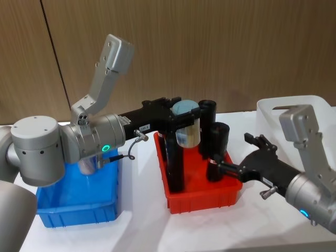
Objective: Pick the cotton swabs from the blue box and place them into the white box.
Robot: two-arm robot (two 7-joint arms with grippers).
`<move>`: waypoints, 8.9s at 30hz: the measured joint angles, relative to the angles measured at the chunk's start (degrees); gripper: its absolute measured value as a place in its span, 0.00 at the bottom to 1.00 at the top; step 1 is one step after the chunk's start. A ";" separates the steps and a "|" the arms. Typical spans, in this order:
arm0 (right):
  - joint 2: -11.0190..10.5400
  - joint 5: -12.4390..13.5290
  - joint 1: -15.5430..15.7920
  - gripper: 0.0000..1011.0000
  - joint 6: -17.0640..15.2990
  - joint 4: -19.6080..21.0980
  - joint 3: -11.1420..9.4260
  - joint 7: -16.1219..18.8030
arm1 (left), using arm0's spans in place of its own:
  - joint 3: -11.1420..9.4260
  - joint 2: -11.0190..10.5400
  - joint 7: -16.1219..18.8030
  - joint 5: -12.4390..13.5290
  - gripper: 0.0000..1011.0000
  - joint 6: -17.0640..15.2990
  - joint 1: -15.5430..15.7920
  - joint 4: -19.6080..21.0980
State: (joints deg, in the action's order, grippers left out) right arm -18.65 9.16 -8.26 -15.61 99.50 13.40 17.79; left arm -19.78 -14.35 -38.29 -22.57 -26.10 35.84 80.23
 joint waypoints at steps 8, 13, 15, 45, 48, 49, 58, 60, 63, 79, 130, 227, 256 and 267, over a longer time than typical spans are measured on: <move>0.60 1.31 -1.62 0.99 -2.09 -0.38 0.13 2.71 | 0.01 0.01 -0.03 -0.01 0.66 0.00 0.04 -0.02; 1.12 2.31 -2.57 0.99 -3.15 -0.70 0.37 4.35 | 0.00 0.01 -0.03 -0.01 0.66 0.00 0.06 -0.02; 1.49 2.91 -3.13 0.99 -3.69 -0.93 0.54 5.20 | 0.00 0.01 -0.03 -0.01 0.66 0.01 0.06 -0.02; 5.68 4.37 -9.11 0.99 -5.00 -5.92 2.59 7.95 | 0.00 0.01 -0.02 0.00 0.66 0.01 0.05 -0.02; 6.00 4.23 -9.57 0.99 -5.00 -6.51 2.74 7.98 | 0.01 0.01 -0.02 0.00 0.66 0.01 0.05 -0.02; 6.24 4.11 -9.93 0.99 -5.00 -7.01 2.83 7.99 | 0.00 0.01 -0.02 0.00 0.66 0.01 0.05 -0.02; 7.45 3.76 -11.82 0.99 -4.85 -9.68 3.35 7.99 | 0.00 0.01 -0.02 0.00 0.66 0.01 0.05 -0.02; 7.73 3.68 -12.28 0.99 -4.79 -10.38 3.46 7.97 | 0.00 0.01 -0.02 0.00 0.66 0.01 0.05 -0.02; 8.05 3.66 -12.80 0.99 -4.66 -11.21 3.60 7.95 | 0.01 0.01 -0.02 0.00 0.66 0.01 0.05 -0.02; 8.75 4.02 -14.11 0.63 -3.71 -12.80 3.96 7.85 | 0.02 0.01 -0.01 -0.01 0.66 0.03 0.06 -0.01; 7.49 5.39 -14.60 0.63 -1.18 -16.14 2.48 0.60 | 0.00 0.01 -0.02 -0.01 0.99 0.01 0.05 -0.02; 2.53 -1.26 -26.28 0.99 -1.77 -44.37 -6.89 -12.88 | 0.00 0.01 -0.03 -0.01 0.99 0.01 0.05 -0.02; 0.74 1.79 -14.81 0.99 4.21 -24.18 -9.49 -18.97 | 0.00 0.01 -0.03 -0.01 0.99 0.01 0.05 -0.02; 0.55 2.09 -13.40 0.99 4.72 -21.79 -9.78 -19.66 | 0.00 0.01 -0.03 -0.01 0.99 0.00 0.05 -0.02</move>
State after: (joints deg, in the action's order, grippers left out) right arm -18.09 11.25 -21.66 -10.89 77.71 3.62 -1.87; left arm -19.78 -14.35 -38.32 -22.58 -26.09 35.89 80.21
